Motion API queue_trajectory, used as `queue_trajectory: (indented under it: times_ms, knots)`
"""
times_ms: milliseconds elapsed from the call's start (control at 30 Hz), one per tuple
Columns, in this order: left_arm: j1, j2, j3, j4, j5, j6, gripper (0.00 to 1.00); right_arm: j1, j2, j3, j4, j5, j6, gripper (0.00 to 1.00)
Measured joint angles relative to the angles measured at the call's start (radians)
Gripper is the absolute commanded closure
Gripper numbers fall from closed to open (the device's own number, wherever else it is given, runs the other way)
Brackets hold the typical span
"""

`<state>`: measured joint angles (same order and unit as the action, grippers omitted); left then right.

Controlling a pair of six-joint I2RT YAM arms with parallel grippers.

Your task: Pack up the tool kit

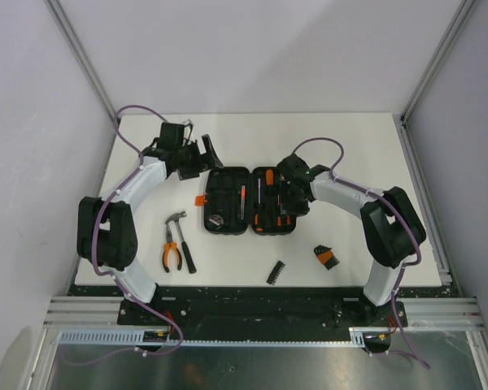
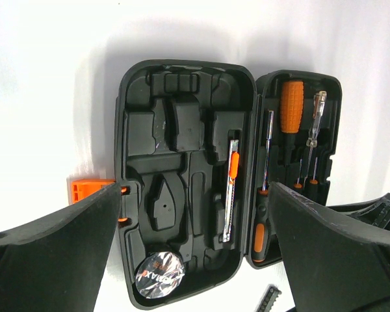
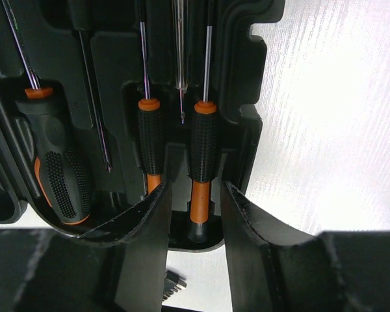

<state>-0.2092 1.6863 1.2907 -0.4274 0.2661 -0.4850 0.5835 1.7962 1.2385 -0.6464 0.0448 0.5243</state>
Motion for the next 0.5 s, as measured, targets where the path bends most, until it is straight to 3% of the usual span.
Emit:
queue_trajectory:
  times_ms: [100, 333, 500]
  knots:
    - [0.000, 0.000, 0.000, 0.000, 0.000, 0.001, 0.01, 0.000, -0.003, 0.000, 0.001, -0.002, 0.003, 0.61]
    - [0.000, 0.000, 0.000, 0.000, 0.000, 0.008, 0.01, -0.005, -0.020, 0.007, 0.000, 0.000, -0.001, 0.86]
    - [0.000, 0.000, 0.000, 0.000, 0.000, 0.008, 0.01, -0.006, -0.020, 0.017, -0.005, 0.000, -0.002, 0.91]
